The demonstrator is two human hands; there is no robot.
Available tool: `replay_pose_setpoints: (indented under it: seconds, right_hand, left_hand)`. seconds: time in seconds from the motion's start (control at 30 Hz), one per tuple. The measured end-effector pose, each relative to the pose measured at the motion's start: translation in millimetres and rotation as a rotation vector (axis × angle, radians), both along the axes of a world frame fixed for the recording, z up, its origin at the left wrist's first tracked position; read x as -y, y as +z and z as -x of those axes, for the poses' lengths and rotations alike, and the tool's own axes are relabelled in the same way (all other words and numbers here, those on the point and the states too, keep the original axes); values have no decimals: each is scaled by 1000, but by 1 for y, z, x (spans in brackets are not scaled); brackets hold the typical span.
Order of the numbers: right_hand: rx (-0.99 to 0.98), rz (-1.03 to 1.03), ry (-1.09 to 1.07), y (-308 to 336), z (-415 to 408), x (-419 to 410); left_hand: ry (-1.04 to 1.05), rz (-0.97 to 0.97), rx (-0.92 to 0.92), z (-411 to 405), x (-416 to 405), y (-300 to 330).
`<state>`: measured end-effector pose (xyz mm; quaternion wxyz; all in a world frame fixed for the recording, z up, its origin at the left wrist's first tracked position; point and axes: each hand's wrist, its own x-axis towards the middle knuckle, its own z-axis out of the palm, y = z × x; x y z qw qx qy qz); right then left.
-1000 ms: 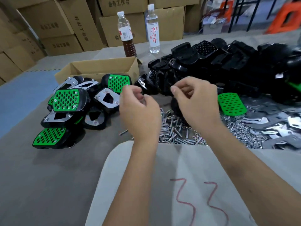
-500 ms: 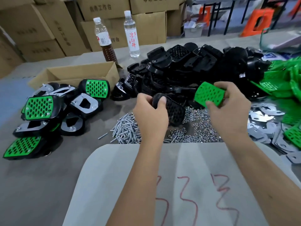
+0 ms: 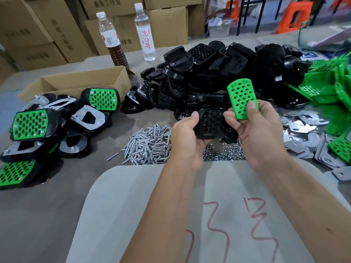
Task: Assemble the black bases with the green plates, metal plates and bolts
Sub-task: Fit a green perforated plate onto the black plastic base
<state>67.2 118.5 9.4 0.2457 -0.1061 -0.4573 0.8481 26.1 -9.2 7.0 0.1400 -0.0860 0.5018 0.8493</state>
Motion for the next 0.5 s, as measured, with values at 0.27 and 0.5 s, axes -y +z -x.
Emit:
replay_pose_setpoints:
  seconds: [0.27, 0.5]
  right_hand:
    - [-26, -199, -14, -5, 0, 2]
    - [-4, -429, 108, -9, 1, 4]
  left_hand:
    - [-167, -3, -140, -3, 14, 4]
    - [125, 569, -321, -8, 4, 7]
